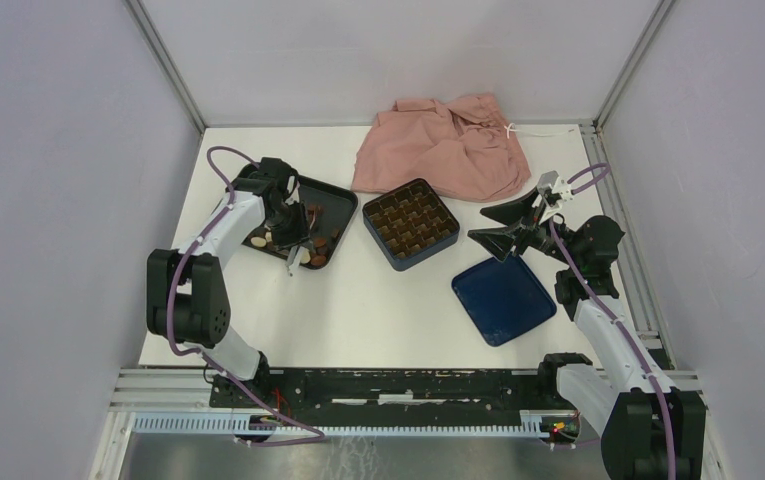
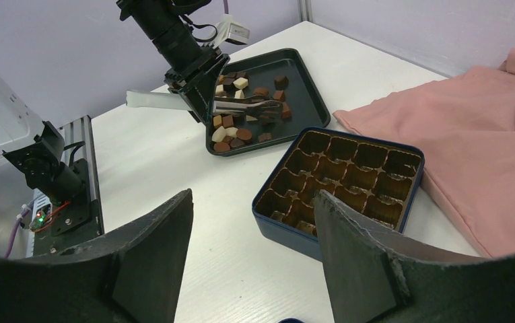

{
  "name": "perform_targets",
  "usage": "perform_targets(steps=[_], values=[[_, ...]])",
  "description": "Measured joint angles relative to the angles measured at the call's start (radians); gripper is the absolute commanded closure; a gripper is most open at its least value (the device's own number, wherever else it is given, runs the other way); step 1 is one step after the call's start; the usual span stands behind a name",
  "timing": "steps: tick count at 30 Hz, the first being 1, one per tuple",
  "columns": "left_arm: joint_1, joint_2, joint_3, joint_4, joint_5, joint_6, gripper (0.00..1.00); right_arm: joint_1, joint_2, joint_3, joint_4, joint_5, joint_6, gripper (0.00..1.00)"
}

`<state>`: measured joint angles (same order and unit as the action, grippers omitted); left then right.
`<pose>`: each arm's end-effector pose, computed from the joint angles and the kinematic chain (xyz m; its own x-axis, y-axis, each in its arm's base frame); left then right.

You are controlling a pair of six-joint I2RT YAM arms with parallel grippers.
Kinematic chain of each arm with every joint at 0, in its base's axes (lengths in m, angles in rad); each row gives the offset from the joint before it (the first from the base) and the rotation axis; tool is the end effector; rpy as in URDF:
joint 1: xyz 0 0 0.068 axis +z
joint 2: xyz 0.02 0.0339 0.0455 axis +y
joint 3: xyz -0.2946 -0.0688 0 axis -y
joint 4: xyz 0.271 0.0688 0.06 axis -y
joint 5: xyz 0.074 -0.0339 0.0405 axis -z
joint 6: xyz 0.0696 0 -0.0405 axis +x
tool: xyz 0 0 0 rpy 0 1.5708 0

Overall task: Pack the chocolate
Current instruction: Adjust the clamp.

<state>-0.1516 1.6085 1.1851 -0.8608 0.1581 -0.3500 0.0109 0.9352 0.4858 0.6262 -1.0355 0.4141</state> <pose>0.3376 -0.0627 0.2143 -0.9569 -0.1964 -0.2138 -0.1437 0.9604 -0.2388 0.2224 0.0623 0.3061 -0.1819 0.2033 -0.9621 -0.8510 0.4577 0.2576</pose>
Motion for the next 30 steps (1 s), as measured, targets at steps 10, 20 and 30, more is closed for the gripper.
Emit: perform_targets(steps=[10,20,30], values=[[0.0,-0.001,0.0,-0.008,-0.003,0.0,0.98,0.0,0.0,0.0,0.0,0.0,0.0,0.28],[0.0,-0.023,0.002,-0.024,-0.018,0.001,0.98,0.0,0.0,0.0,0.0,0.0,0.0,0.28],[0.0,-0.03,0.01,-0.027,-0.026,0.001,0.98,0.0,0.0,0.0,0.0,0.0,0.0,0.28]])
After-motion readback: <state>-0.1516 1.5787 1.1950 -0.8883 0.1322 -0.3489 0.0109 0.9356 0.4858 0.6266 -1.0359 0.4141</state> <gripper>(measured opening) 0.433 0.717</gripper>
